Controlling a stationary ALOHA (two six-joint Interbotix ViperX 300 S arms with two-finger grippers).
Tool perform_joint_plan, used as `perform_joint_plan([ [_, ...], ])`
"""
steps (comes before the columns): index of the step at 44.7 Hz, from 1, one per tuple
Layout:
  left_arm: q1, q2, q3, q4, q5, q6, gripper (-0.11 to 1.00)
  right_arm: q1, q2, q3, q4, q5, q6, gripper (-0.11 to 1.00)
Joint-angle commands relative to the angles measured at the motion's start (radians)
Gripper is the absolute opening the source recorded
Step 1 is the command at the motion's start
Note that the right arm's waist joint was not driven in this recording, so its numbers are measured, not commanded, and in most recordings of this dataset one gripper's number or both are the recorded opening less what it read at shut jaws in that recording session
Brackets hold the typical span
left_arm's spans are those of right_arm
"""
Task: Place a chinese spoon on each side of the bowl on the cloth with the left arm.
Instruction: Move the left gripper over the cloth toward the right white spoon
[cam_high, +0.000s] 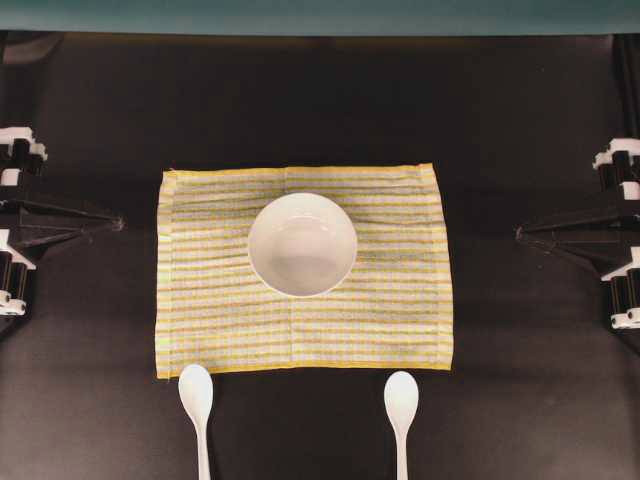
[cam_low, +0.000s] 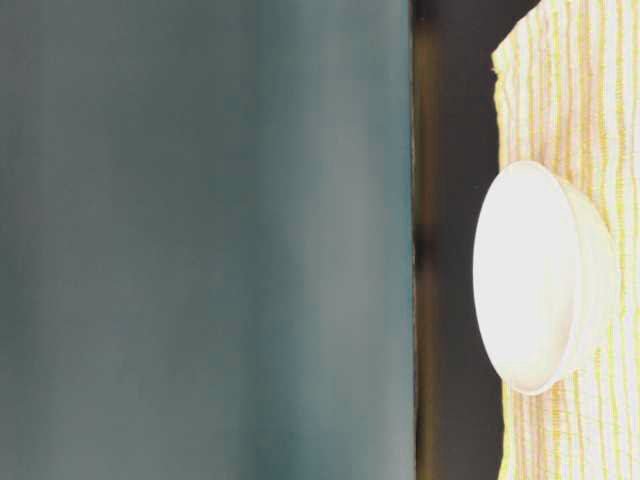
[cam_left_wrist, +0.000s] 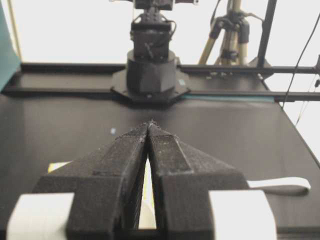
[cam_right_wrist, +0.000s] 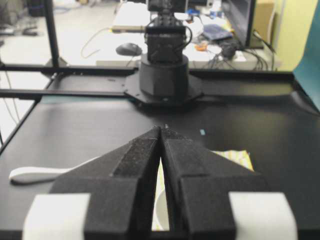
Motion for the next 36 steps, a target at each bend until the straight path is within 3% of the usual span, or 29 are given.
perform_joint_plan([
  [1, -0.057, 0.054, -0.015, 0.035, 0.008, -0.149, 0.05, 0.0, 0.009, 0.002, 0.002, -0.006, 0.006, 0.03],
  [4, -0.057, 0.081, -0.018, 0.038, 0.012, -0.259, 0.01, 0.0, 0.003, 0.018, 0.002, -0.006, 0.005, 0.08],
  [7, -0.057, 0.109, -0.018, 0.038, 0.015, -0.373, 0.0, 0.0, -0.003, 0.023, 0.002, -0.003, 0.003, 0.03],
  [13, -0.06, 0.175, -0.025, 0.04, 0.011, -0.529, 0.0, 0.0, -0.011, 0.034, 0.002, 0.017, 0.006, 0.01],
  [25, -0.086, 0.367, -0.081, 0.038, 0.005, -0.676, 0.0, 0.0, -0.014, 0.035, 0.002, 0.066, 0.006, 0.01],
  [31, -0.114, 0.548, -0.181, 0.04, -0.003, -0.749, 0.0, 0.0, -0.014, 0.035, 0.002, 0.071, 0.006, 0.01],
  [36, -0.137, 0.672, -0.275, 0.04, 0.006, -0.752, 0.01, 0.0, -0.014, 0.037, 0.003, 0.072, 0.006, 0.01],
])
